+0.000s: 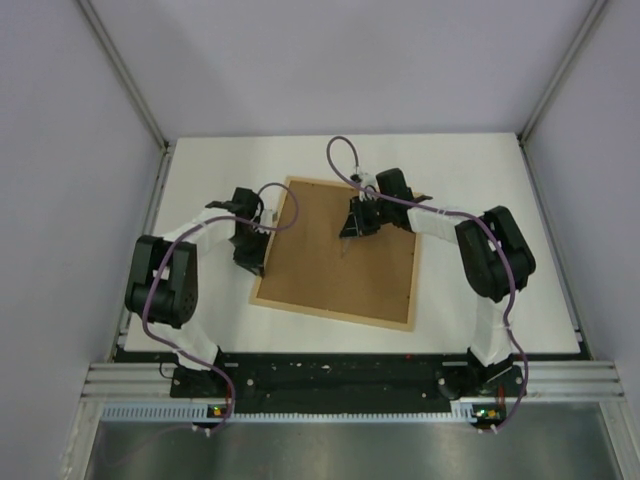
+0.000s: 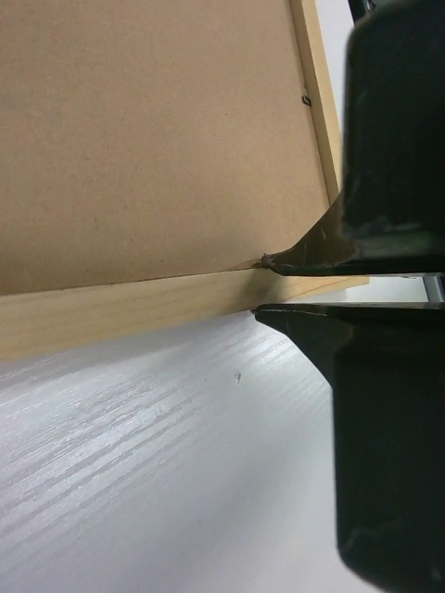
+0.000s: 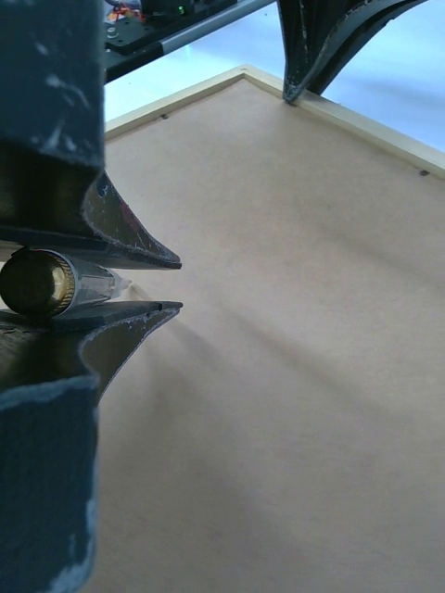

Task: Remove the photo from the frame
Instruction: Release the photo frame item from the photo frame.

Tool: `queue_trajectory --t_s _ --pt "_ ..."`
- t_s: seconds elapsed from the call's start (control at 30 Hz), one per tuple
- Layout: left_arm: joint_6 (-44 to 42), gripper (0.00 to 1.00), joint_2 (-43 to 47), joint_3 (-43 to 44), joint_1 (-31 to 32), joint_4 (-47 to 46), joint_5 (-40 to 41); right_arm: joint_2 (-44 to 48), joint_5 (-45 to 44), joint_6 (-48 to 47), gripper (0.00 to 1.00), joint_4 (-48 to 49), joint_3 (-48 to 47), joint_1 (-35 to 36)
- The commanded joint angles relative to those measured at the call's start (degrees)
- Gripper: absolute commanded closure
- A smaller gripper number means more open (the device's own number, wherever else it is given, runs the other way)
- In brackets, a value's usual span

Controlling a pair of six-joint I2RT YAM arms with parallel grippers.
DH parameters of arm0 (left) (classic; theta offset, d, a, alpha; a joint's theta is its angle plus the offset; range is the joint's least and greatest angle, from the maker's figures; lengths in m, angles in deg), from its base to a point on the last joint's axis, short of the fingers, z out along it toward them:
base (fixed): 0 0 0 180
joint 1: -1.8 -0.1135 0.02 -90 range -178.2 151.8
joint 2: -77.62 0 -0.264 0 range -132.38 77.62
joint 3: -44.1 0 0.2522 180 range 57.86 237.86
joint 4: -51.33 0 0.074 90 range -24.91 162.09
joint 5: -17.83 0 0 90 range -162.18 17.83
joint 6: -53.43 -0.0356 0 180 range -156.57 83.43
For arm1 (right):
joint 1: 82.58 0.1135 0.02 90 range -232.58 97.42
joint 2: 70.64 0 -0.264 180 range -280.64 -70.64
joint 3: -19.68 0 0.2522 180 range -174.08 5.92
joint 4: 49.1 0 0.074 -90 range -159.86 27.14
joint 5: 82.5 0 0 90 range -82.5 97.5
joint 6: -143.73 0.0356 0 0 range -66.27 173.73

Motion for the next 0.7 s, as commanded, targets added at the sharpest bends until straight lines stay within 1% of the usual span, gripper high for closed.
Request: queue_trajectory --t_s 0.0,0.17,0.47,0.5,0.57,0.67 --pt "-3.91 1.00 2.58 -1.59 0.61 -1.23 1.59 1.05 -0.83 -1.32 1.00 2.89 0.12 0.77" --pt "-3.30 1.00 5.57 -2.56 -0.01 -2.20 0.10 -0.53 -1.71 -2.02 1.00 2.45 -0.23 0.77" --pt "-1.02 1.00 3.99 -2.21 -5.10 -2.37 -7.81 -2.73 -4.88 -3.95 1.00 1.66 -1.90 0.77" --pt "-0.75 0.96 4.08 -2.30 -5.98 -2.81 -8.60 -2.82 -5.05 -4.04 1.00 1.57 -2.25 0.77" --pt "0.39 0.85 4.52 -2.30 -8.09 -3.69 -10.44 -3.17 -5.58 -4.39 1.00 1.49 -3.04 0.77" --pt "1.62 0.78 4.78 -2.47 -10.99 -4.66 -12.91 -3.96 -6.98 -5.27 1.00 0.79 -4.62 0.77"
